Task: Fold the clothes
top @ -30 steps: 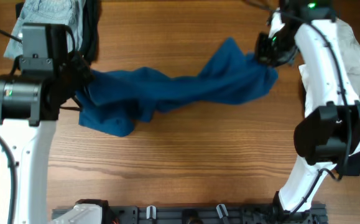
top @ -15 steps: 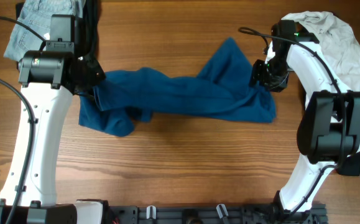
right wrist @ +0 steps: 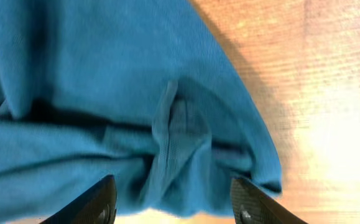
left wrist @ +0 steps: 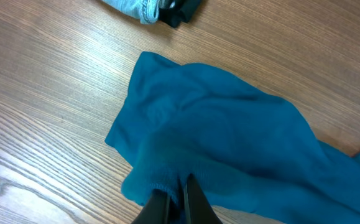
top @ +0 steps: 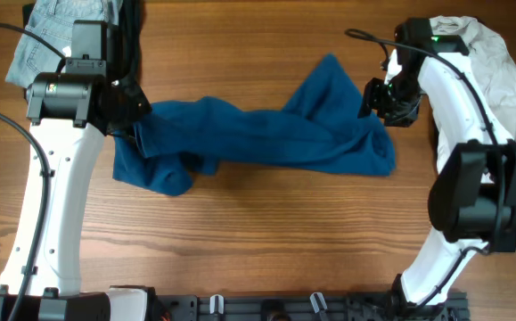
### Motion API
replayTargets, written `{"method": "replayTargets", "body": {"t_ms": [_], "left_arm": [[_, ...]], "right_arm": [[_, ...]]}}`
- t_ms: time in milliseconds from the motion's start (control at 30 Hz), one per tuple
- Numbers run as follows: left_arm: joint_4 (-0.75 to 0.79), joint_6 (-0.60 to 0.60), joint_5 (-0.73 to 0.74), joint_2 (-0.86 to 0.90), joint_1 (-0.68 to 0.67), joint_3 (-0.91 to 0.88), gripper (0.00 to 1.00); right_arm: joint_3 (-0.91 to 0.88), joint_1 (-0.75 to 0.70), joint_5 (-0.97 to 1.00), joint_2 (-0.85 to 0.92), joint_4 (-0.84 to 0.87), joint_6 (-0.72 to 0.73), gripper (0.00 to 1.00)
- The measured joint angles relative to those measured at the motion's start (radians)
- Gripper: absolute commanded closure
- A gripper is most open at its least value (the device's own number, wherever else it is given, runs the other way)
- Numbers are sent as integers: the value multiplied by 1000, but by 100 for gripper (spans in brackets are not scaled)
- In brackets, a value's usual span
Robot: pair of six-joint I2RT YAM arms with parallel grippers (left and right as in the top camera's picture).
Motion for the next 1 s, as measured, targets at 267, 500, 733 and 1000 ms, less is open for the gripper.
{"method": "replayTargets", "body": {"t_ms": [267, 500, 733, 1000], "left_arm": [[-15, 0, 0, 0, 0, 0, 96], [-18, 0, 0, 0, 0, 0, 96], [-25, 0, 0, 0, 0, 0, 96], [-26, 0, 0, 0, 0, 0, 96]], "right_arm": [[-122, 80, -19, -5, 112, 5, 45], [-214, 78, -17, -5, 208, 29, 50], [-244, 77, 81, -5, 252, 63, 51], [-245, 64, 148, -5, 288, 85, 62]]}}
